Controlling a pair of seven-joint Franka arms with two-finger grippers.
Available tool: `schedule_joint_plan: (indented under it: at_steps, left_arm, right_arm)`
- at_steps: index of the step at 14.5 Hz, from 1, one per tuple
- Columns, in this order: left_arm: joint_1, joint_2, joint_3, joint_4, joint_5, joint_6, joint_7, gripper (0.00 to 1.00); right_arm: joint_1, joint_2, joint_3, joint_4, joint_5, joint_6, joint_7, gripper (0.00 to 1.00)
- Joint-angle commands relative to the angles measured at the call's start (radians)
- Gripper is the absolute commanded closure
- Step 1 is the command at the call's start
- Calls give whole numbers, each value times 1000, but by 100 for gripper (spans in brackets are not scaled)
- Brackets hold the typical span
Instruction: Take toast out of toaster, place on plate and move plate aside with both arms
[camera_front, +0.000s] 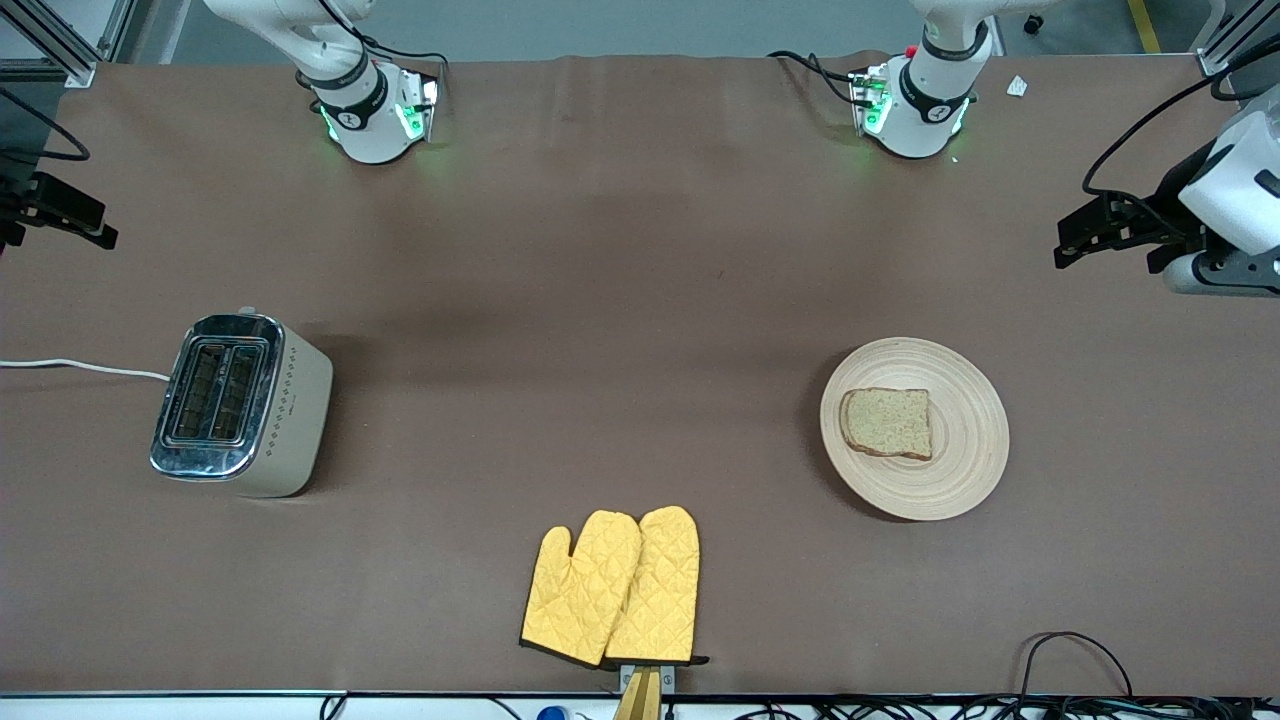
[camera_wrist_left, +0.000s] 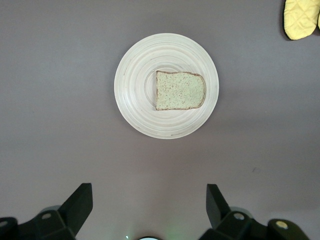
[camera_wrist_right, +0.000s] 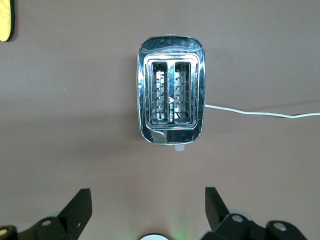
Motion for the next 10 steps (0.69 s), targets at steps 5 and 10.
schedule_joint_plan:
  at_steps: [5, 10]
  left_arm:
    - [8, -22, -22, -22, 19, 17, 11, 0]
    - [-62, -42, 13, -32, 19, 19, 20, 0]
  right_arm:
    - [-2, 6, 3, 16, 14, -14, -3, 0]
    - [-7, 6, 3, 16, 14, -12, -8, 0]
